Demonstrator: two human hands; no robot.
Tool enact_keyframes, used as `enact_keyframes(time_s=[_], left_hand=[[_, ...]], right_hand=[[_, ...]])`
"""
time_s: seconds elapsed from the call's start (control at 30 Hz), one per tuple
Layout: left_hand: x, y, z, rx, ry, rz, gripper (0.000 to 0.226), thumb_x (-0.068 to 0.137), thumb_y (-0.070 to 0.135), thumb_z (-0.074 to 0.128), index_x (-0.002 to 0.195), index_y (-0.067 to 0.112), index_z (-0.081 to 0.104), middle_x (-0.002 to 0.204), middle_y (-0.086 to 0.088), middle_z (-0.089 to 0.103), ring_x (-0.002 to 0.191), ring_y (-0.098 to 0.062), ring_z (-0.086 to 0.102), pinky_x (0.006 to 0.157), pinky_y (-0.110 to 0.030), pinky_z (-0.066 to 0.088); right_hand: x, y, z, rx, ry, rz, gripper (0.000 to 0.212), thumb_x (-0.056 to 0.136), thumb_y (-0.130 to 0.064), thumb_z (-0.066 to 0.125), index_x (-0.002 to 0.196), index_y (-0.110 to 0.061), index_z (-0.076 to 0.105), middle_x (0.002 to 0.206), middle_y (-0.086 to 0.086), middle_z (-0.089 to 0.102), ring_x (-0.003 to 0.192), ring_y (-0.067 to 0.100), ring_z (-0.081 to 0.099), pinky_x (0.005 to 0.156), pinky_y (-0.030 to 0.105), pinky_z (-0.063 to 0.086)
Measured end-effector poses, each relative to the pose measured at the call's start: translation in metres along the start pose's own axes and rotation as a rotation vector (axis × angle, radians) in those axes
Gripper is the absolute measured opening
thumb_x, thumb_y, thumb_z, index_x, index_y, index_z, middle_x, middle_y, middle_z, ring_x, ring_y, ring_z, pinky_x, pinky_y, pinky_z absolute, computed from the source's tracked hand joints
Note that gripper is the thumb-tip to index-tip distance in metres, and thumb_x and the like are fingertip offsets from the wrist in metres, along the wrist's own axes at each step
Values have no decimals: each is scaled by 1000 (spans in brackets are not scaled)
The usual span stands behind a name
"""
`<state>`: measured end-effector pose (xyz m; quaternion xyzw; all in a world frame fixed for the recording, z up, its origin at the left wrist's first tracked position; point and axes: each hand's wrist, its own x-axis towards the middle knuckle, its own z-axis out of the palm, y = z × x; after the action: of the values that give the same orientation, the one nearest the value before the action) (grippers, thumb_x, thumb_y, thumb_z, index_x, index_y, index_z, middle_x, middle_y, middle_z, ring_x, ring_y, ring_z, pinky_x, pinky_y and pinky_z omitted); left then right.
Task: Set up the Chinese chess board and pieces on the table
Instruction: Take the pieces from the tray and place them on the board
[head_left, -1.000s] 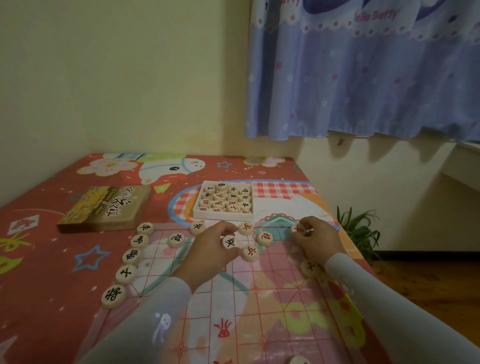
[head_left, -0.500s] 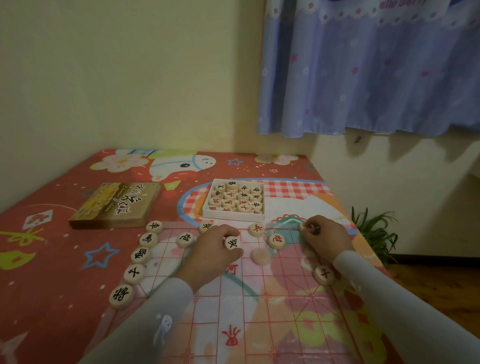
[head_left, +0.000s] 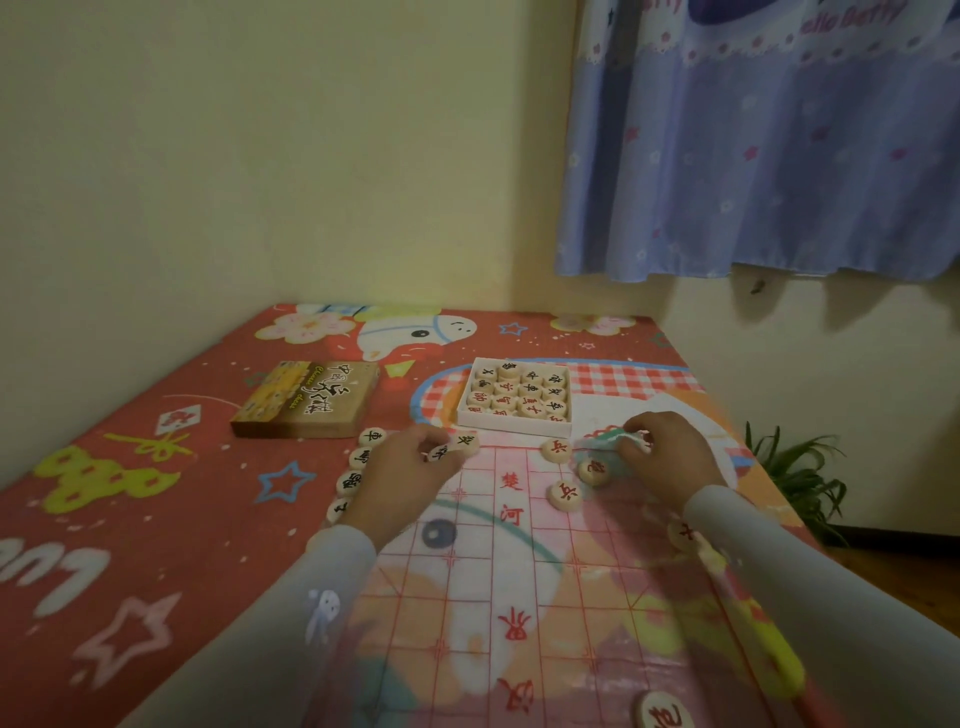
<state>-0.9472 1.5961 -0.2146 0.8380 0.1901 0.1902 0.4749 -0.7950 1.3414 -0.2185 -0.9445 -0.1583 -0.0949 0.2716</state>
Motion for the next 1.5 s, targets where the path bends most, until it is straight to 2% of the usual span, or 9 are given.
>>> enact_keyframes(time_s=[0.2, 0.3, 0.43, 0.63, 0.9, 1.0, 1.13, 1.37, 1.5], left_hand=[[-14, -4, -8, 125, -23, 46, 15, 86, 23, 67, 100, 24, 63, 96, 9, 65, 85, -5, 60, 67, -19, 46], [-16, -7, 6, 258, -82, 53, 17, 86, 24, 66, 100, 28, 59, 97, 10, 61, 82, -8, 61, 65, -22, 50], [-12, -12, 24, 496, -72, 191, 14, 86, 31, 65, 93, 24, 55, 92, 6, 56, 90, -13, 51, 69, -24, 38], [8, -3, 22, 501, -67, 262, 25, 88, 41, 61, 107, 24, 62, 104, 7, 56, 100, -11, 48, 80, -24, 40], [93, 21, 23, 543, -142, 257, 17, 92, 26, 55, 103, 17, 65, 103, 2, 64, 88, -14, 58, 75, -27, 47], [128, 21, 35, 606, -156, 264, 17, 91, 25, 55, 104, 18, 64, 103, 1, 65, 94, -17, 58, 74, -26, 43], [166, 22, 51, 622, -160, 236, 15, 89, 22, 56, 102, 18, 63, 103, -1, 66, 82, -17, 52, 69, -25, 37], [210, 25, 89, 653, -149, 253, 23, 89, 27, 57, 104, 11, 63, 103, -7, 63, 96, -25, 58, 71, -28, 39], [222, 23, 112, 650, -151, 274, 20, 88, 30, 60, 100, 14, 58, 104, -8, 61, 89, -23, 53, 70, -30, 40]], right_hand=[[-6, -26, 3, 12, -41, -76, 30, 88, -28, 60, 115, -16, 64, 123, 6, 58, 106, 21, 55, 88, 29, 41], [-6, -36, 8, 7, -87, -82, 32, 89, -32, 59, 118, -19, 61, 127, 3, 56, 109, 19, 55, 90, 29, 42], [-3, -43, 12, 23, -114, -119, 33, 90, -34, 58, 120, -21, 59, 127, 1, 55, 107, 17, 55, 87, 26, 42], [21, -48, 20, 15, -110, -150, 32, 92, -36, 54, 119, -21, 60, 122, 0, 58, 100, 15, 55, 85, 26, 43], [63, -66, 43, 28, -183, -186, 37, 91, -44, 55, 118, -21, 62, 117, -1, 62, 102, 16, 57, 86, 28, 45], [79, -71, 54, 15, -222, -175, 40, 88, -53, 54, 113, -23, 64, 106, -3, 65, 92, 14, 58, 79, 28, 48], [92, -77, 62, -82, -282, -150, 42, 82, -59, 57, 98, -22, 66, 89, -3, 66, 80, 15, 60, 72, 33, 53], [117, -74, 65, -76, -301, -128, 33, 85, -46, 62, 109, -22, 63, 98, -3, 67, 83, 14, 59, 73, 28, 51], [140, -70, 65, -80, -247, -135, 27, 89, -34, 59, 111, -19, 62, 107, 0, 66, 83, 13, 53, 70, 23, 41]])
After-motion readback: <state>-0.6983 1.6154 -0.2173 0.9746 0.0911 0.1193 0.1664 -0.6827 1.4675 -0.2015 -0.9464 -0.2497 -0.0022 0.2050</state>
